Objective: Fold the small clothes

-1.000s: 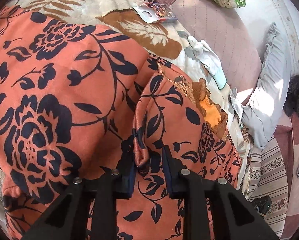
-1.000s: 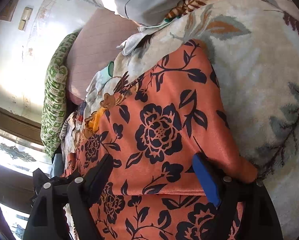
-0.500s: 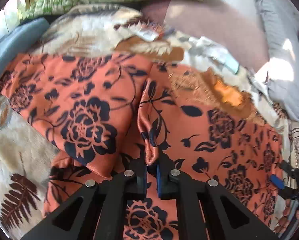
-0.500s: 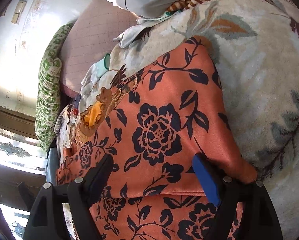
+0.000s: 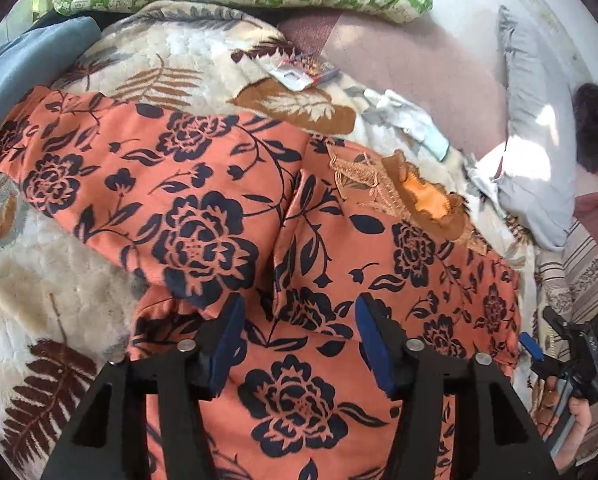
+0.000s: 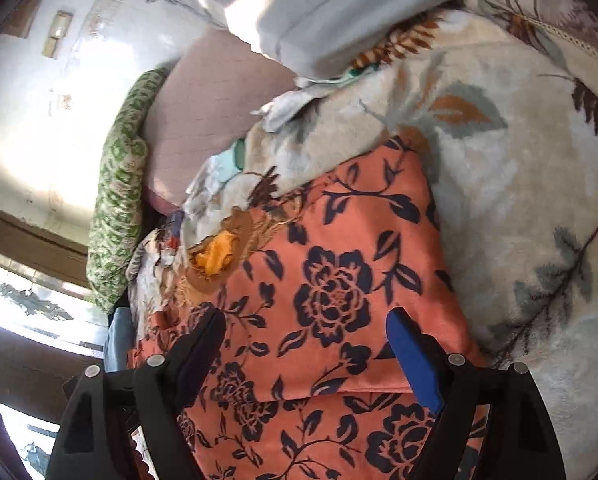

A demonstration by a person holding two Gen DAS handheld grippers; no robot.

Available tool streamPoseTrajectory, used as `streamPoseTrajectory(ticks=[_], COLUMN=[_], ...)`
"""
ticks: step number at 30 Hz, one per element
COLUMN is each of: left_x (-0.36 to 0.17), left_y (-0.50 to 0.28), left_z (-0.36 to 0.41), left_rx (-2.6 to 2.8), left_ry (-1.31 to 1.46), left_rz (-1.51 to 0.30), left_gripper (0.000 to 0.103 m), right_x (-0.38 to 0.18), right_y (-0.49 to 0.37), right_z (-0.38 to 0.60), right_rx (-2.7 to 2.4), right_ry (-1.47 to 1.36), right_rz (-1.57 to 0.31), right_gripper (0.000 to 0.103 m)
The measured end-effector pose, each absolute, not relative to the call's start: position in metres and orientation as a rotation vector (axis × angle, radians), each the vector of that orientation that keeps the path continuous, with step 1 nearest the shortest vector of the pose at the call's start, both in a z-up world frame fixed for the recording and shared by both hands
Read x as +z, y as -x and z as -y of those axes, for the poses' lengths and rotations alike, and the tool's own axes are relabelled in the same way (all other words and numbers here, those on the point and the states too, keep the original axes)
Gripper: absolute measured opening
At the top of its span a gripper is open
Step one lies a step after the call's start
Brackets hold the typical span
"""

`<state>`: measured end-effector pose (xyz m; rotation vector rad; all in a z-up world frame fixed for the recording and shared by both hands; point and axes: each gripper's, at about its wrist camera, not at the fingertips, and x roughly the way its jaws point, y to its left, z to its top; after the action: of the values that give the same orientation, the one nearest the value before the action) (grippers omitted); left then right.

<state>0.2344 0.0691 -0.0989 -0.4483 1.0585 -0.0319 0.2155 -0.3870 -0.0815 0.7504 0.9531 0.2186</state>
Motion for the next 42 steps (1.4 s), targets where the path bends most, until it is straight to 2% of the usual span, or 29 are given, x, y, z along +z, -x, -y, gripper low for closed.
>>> streamPoseTrajectory(ticks=[2,3,6,11,15,22,28,30,31,34,36,42], left_x=[-0.086,-0.082,-0.082,-0.106,-0.123,-0.149,-0.156,-0.157,-0.160,-0.155,-0.133,-0.009], left_y=[-0.211,-0.201,-0.177,-0.175,-0.194,-0.222,-0.242,-0.247,-0.252,-0.255,-0.256,-0.258], left_z=[-0.093,-0.110,-0.175,-0.287,-0.339,-0.371,-0.375,-0.377,-0.378,-0.374,-0.361,-0.271], left_rx=[0.003,0.020,0.115,0.189,0.217,0.304,0.364,0.390,0.395,0.428,0.431,0.242], left_ry=[0.458,0.479,0.594,0.869,0.988,1.064,1.080,1.082,1.065,1.012,0.914,0.616], left_rz=[-1.000,-0.977,-0.939,-0.918,-0.888,-0.856,-0.858,-0.873,-0.916,-0.939,-0.906,-0.708], left_gripper=[0.072,0.072,0.072,0.072,0.072,0.071,0.071,0.041,0.007,0.008,0.007,0.007], right_x=[-0.105,-0.123,-0.104,-0.069,-0.078,-0.116,-0.119,-0.120,-0.120,-0.119,-0.118,-0.117], right_y=[-0.224,-0.227,-0.216,-0.173,-0.131,-0.102,-0.103,-0.103,-0.103,-0.103,-0.104,-0.103], right_z=[0.377,0.378,0.378,0.352,0.325,0.312,0.315,0.314,0.313,0.311,0.311,0.315], right_rx=[0.192,0.166,0.135,0.217,0.261,0.241,0.237,0.232,0.229,0.221,0.223,0.228], right_ry=[-0.673,-0.677,-0.721,-0.643,-0.600,-0.578,-0.592,-0.587,-0.582,-0.568,-0.565,-0.600], right_rz=[-1.066,-1.131,-1.048,-0.949,-0.967,-1.031,-1.014,-1.009,-1.008,-1.009,-1.009,-0.988], right_gripper=[0.087,0.087,0.087,0.087,0.087,0.087,0.087,0.087,0.087,0.087,0.087,0.087])
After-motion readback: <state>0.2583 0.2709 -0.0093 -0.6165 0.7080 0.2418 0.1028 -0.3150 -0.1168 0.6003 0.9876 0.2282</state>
